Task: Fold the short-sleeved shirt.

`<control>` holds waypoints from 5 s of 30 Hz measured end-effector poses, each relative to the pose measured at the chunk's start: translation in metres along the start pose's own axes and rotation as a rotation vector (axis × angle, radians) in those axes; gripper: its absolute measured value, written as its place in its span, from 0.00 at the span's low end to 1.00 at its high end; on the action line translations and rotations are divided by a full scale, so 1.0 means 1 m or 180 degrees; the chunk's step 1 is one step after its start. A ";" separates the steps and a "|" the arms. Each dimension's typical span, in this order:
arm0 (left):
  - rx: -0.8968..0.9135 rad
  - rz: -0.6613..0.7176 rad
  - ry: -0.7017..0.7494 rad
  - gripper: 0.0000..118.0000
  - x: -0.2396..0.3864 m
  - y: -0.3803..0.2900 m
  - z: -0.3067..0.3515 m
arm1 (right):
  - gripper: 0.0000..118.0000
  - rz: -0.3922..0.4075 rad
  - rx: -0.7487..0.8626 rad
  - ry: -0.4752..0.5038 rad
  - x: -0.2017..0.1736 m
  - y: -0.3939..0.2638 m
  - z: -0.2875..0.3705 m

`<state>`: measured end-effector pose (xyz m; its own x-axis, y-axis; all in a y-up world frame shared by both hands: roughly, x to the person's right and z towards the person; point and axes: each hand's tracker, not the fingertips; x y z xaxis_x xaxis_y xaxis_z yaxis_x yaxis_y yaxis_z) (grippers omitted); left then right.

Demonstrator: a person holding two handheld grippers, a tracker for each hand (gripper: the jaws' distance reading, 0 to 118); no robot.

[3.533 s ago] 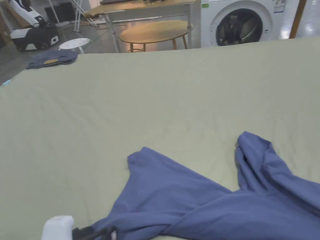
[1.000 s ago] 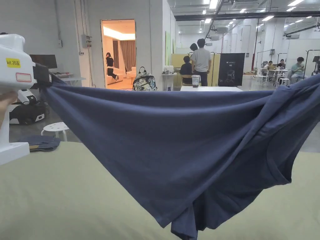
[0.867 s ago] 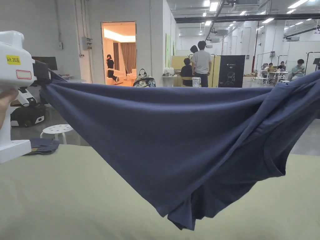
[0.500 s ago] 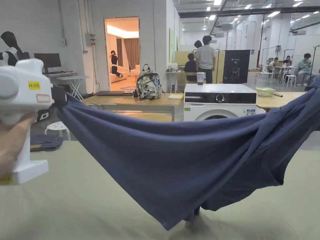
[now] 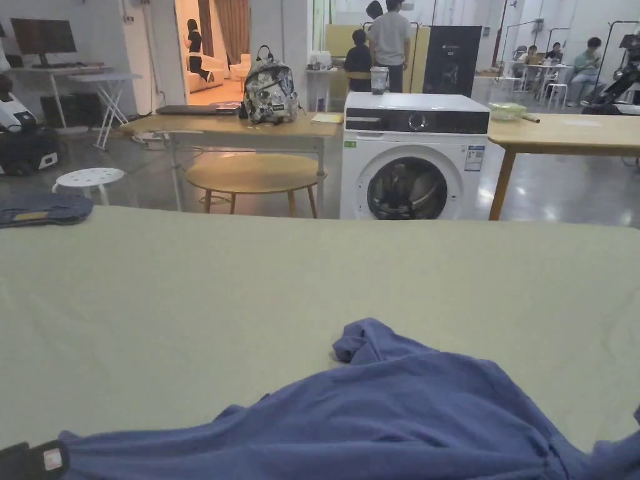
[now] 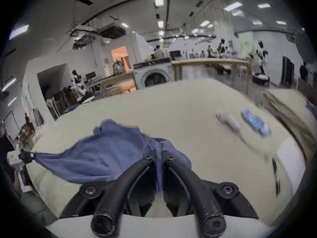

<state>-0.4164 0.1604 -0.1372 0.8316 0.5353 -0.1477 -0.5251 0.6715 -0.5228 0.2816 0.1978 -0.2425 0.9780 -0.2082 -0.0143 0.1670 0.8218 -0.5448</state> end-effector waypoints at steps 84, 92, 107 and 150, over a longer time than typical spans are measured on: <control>-0.0598 -0.1042 0.1179 0.05 0.037 -0.065 -0.072 | 0.52 0.1016 -0.1744 -0.0148 -0.114 0.058 -0.305; -0.0504 -0.0871 0.1034 0.05 0.028 -0.061 -0.067 | 0.00 0.0760 -0.1311 0.0164 -0.108 0.072 -0.244; 0.1430 -0.1322 0.0022 0.03 0.155 0.098 0.063 | 0.00 0.1046 0.0857 0.0191 -0.131 0.247 0.060; 0.1062 -0.1056 0.0156 0.01 0.221 0.298 -0.073 | 0.00 0.0721 0.1102 -0.0040 -0.185 0.377 -0.018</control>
<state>-0.3759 0.4414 -0.3865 0.9676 0.2446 -0.0621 -0.2524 0.9344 -0.2514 0.1617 0.5368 -0.4604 0.9959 0.0031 -0.0900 -0.0224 0.9764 -0.2147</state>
